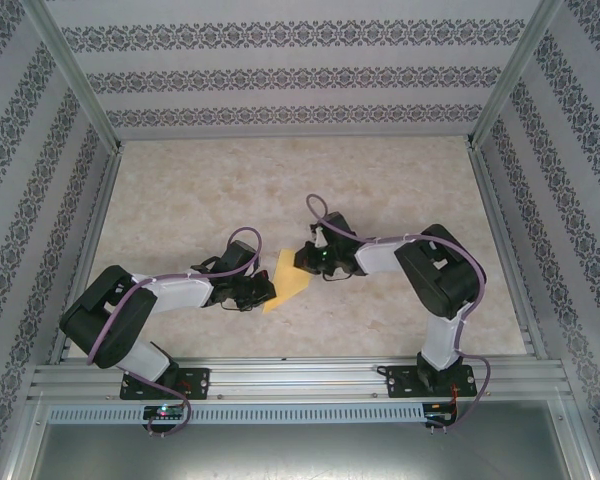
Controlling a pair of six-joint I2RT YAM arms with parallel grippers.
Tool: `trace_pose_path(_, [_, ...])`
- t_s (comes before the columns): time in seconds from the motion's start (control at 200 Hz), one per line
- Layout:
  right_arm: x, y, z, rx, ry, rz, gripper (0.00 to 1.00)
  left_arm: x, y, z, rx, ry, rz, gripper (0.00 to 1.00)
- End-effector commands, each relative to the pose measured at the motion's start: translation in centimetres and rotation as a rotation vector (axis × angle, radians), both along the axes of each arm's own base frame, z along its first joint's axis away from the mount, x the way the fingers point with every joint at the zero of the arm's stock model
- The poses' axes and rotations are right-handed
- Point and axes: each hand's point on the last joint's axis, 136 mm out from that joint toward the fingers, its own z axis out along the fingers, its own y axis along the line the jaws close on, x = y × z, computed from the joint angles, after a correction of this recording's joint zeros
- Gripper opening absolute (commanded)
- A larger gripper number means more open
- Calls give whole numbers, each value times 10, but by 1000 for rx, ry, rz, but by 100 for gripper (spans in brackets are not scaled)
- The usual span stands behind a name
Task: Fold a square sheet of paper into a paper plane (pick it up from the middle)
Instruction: Fourth fold the wing at the center of the table, then turn over the paper at the center of the table.
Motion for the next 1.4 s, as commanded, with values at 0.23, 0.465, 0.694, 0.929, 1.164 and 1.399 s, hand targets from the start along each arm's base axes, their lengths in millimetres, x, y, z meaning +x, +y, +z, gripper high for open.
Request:
trace_pose_path(0.23, [39,-50,28,-63,-72,-95,11,-32,25,-20,96,108,-28,6])
trace_pose_path(0.465, [-5,-48,59,-32,-78,-82,24,0,3,64,19,-105,-97,19])
trace_pose_path(0.694, [-50,-47,55,-43,-58,-113,39,21,30,72,226,-153,-127,28])
trace_pose_path(0.929, [-75,-29,40,-37,0,-88,46,32,19,53,240,-107,-165,33])
trace_pose_path(1.164, [-81,-16,30,-31,32,-82,48,37,19,39,286,-75,-204,35])
trace_pose_path(1.399, [-82,-19,20,-51,64,-109,52,36,12,30,263,-50,-234,36])
